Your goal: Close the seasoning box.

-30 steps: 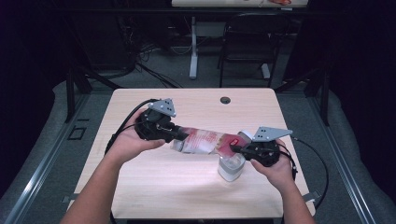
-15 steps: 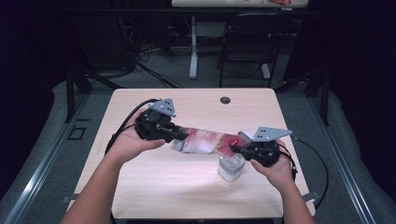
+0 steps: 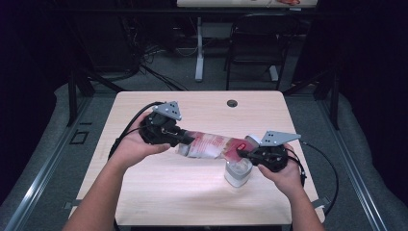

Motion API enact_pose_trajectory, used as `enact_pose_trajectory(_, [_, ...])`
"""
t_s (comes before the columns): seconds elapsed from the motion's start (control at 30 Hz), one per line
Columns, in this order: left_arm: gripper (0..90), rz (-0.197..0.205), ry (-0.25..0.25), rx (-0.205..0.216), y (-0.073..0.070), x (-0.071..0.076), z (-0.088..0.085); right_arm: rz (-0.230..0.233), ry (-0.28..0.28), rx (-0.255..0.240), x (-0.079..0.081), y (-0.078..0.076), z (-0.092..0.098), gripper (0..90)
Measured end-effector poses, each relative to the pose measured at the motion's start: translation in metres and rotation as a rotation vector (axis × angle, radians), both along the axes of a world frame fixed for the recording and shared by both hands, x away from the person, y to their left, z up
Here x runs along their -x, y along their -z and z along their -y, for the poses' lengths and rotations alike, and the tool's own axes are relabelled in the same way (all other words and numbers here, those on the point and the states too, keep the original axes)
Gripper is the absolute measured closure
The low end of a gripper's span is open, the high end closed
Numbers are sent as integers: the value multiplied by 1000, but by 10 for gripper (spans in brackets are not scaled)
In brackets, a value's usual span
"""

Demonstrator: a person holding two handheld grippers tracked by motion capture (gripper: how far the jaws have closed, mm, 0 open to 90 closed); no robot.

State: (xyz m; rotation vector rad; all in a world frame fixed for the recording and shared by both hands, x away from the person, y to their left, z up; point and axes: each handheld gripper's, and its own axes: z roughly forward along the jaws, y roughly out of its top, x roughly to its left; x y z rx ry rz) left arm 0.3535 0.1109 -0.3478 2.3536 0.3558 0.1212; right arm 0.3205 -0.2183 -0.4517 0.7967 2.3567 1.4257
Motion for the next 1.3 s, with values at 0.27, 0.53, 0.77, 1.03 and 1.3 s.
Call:
enact_pose_trajectory(0.27, [791, 3, 6, 2, 0, 0, 0, -4, 1, -7, 0, 1, 0, 869])
enact_pose_trajectory(0.53, [793, 5, 7, 0, -1, 1, 2, -5, 0, -2, 0, 1, 1, 869])
enact_pose_trajectory(0.77, [794, 8, 11, -1, -2, 0, 2, -5, 0, 1, 0, 1, 1, 870])
enact_pose_trajectory(1.03, [795, 7, 11, -6, -4, 1, 4, -4, 2, 3, 0, 1, 1, 869])
enact_pose_trajectory(1.3, [796, 10, 14, -7, -5, 0, 6, -4, 2, 5, 0, 1, 1, 869])
